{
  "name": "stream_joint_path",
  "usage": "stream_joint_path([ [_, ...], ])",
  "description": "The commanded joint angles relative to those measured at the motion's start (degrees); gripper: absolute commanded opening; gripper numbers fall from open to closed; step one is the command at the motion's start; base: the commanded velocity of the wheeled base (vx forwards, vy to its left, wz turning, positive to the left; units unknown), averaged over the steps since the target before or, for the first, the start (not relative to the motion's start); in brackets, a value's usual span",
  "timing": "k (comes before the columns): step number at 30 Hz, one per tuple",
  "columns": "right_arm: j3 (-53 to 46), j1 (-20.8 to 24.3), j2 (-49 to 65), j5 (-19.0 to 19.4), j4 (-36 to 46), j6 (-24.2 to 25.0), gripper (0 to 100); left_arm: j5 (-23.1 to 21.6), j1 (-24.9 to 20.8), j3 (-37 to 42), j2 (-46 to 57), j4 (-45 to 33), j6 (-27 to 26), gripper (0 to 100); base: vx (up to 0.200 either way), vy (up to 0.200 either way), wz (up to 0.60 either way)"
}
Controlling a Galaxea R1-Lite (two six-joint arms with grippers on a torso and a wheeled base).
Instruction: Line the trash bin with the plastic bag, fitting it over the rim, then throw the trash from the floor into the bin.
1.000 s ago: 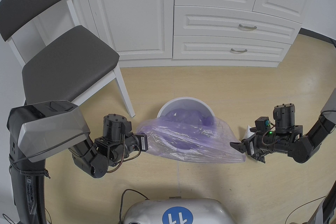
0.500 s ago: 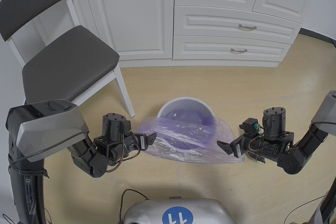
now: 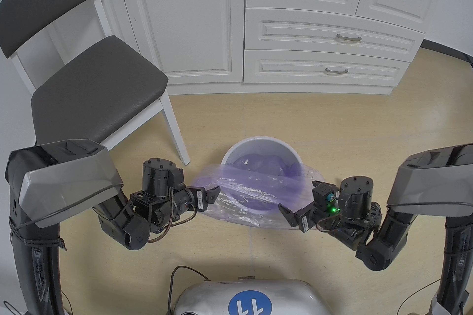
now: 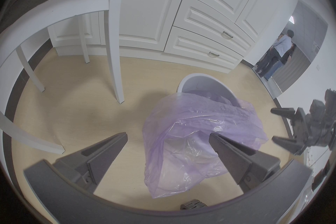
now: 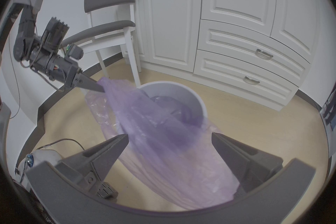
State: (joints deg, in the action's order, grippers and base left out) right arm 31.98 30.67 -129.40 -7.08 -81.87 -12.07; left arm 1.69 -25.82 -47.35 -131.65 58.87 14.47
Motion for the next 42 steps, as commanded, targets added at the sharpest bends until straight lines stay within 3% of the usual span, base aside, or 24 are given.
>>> stream_joint_path([
  [1,3.4,2.6,-7.7,-2.1,-2.6,0.2,100,0.1,0.0,0.0,0.1,0.0,0.0,100,0.000,0.000,0.00],
  [12,10.1,2.6,-11.7,-4.1,-4.9,5.6,100,0.1,0.1,0.0,0.1,0.9,0.0,100,0.000,0.000,0.00],
  [19,11.9,1.9,-12.5,-4.3,-4.7,5.9,100,0.1,0.1,0.1,-0.2,2.5,0.0,100,0.000,0.000,0.00],
  [20,12.1,1.6,-12.4,-4.3,-4.7,6.1,0,0.1,0.1,0.1,-0.2,2.4,0.0,100,0.000,0.000,0.00],
  [33,15.5,0.1,-10.8,-4.3,-4.6,10.7,0,0.1,-0.1,0.1,-0.3,2.5,0.1,100,0.000,0.000,0.00],
  [42,17.7,-0.3,-11.3,-4.2,-3.3,10.9,0,0.2,-0.3,0.2,-0.1,2.5,0.1,100,0.000,0.000,0.00],
])
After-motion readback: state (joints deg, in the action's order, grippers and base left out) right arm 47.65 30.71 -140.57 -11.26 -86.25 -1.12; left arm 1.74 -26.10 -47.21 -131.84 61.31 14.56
